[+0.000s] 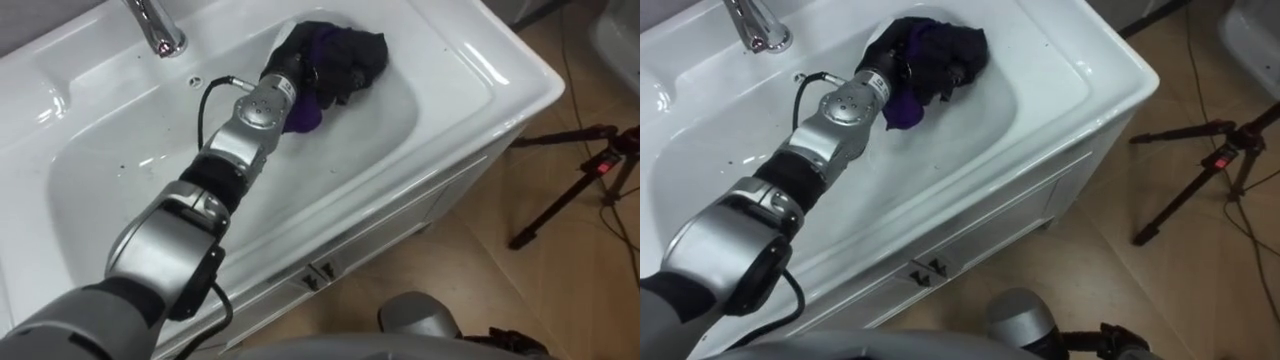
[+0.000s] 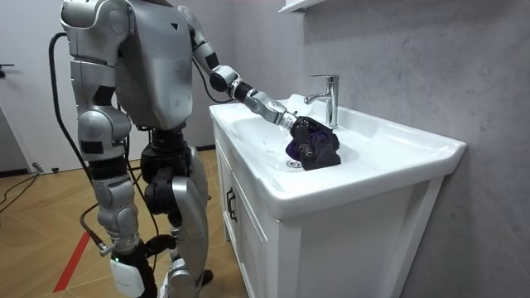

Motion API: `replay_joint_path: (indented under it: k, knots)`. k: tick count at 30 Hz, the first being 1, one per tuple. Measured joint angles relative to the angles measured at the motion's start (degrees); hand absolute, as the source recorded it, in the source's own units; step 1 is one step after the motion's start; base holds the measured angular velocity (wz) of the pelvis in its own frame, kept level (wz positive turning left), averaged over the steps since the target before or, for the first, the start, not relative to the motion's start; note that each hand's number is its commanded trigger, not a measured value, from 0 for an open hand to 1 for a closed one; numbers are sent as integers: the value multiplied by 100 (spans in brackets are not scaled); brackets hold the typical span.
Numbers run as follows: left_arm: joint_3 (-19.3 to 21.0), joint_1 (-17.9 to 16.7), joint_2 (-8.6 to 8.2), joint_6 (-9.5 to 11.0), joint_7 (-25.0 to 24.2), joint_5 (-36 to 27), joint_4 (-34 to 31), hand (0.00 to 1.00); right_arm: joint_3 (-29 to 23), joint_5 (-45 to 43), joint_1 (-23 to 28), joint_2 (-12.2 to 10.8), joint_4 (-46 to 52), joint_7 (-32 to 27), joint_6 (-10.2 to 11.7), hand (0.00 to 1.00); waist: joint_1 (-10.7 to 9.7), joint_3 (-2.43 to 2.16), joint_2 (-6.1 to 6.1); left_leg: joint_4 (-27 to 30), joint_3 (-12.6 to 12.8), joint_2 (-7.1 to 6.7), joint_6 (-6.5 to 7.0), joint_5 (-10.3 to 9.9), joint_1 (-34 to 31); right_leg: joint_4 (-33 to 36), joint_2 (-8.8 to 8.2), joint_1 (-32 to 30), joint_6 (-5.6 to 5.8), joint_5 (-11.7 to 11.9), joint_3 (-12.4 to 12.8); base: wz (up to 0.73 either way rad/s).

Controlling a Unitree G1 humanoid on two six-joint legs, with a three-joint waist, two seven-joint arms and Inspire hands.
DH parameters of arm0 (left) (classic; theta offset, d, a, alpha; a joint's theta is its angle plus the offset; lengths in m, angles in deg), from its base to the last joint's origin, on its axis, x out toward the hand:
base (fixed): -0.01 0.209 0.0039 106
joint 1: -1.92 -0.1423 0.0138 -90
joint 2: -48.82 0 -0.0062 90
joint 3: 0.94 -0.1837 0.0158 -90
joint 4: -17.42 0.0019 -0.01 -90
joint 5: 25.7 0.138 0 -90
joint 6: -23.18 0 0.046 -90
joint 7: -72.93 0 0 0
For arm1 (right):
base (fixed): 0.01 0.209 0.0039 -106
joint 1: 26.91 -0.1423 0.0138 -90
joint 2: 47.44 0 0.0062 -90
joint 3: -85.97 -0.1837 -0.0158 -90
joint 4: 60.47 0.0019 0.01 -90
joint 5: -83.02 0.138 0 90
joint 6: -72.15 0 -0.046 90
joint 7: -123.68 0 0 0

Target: Wipe basin

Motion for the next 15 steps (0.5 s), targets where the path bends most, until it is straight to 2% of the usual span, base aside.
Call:
replay_joint_path:
  k: [6, 10, 14, 15]
  knots:
    - [0, -3, 6, -32, -141, 60, 1, 100, -3, -50, 59, 1, 4, -17, -117, 0, 32, -1, -3, -23, -9, 0, 0, 0, 22, 13, -2, 19, -3, 2, -30, 0]
    - [-1, -53, 85, -66, -161, 101, 2, 100, -2, -220, 117, 1, 24, -12, -124, 0, 23, 9, -44, -65, -27, -2, 0, 0, 155, -20, 0, 163, -3, 1, -53, 2]
    - [-2, -80, 160, -95, -183, 403, 79, 100, -8, -462, 126, 8, 131, -1, -204, 0, 39, 24, -83, -100, -30, -18, 2, 1, 237, -22, -8, 228, 4, -15, -48, 0]
    - [-1, -84, 163, -109, -189, 520, 121, 100, -8, -532, 125, 5, 164, 8, -239, 0, 49, 7, -64, -101, -31, -23, 3, 2, 246, -12, -10, 228, 6, -17, -48, 0]
